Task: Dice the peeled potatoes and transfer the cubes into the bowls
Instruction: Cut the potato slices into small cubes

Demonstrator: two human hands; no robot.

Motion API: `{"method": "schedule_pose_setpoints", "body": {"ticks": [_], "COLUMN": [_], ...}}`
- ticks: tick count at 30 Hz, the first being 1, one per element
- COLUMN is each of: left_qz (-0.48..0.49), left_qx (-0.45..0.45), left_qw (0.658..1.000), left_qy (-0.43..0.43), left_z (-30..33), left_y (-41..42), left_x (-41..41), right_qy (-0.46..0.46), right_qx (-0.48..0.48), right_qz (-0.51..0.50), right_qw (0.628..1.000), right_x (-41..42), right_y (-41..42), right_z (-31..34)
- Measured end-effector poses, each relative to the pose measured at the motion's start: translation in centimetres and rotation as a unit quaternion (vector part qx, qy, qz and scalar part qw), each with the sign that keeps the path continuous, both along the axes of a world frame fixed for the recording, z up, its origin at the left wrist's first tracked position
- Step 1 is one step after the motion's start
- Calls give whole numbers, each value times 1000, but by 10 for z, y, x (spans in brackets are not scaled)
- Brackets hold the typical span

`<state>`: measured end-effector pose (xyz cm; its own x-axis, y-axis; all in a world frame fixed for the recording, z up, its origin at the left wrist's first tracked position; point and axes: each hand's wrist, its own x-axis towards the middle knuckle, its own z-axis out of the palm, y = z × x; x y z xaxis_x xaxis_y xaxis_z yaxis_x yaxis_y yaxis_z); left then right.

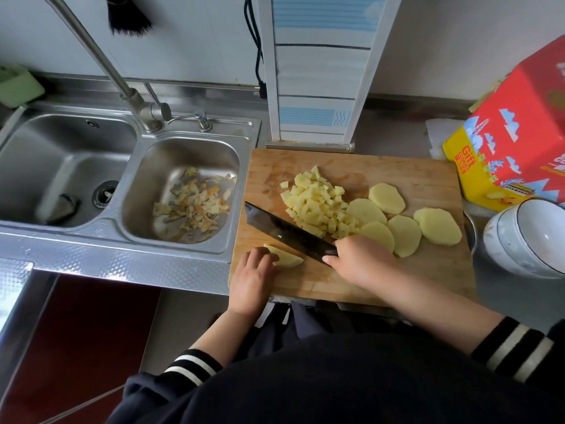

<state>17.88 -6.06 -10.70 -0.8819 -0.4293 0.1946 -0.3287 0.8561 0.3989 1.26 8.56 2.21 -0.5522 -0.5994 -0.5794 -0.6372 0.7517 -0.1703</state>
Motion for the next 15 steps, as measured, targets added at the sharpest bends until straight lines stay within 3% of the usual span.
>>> {"method": "schedule_pose_setpoints", "body": {"ticks": [8,15], "left_qz": [-8,3], "left_qx": [-11,-16], "left_qw": [1000,1000], "left_qy": [3,-3], "left_z": [-2,-6], "left_y": [-2,-2], "left_x": [-1,-2], "right_qy": [11,2], "right_qx": [25,48], "right_qz": [61,56], "right_qw": [998,997], "right_x": [13,17], "right_y": [-10,-12], "right_z": [7,3]}}
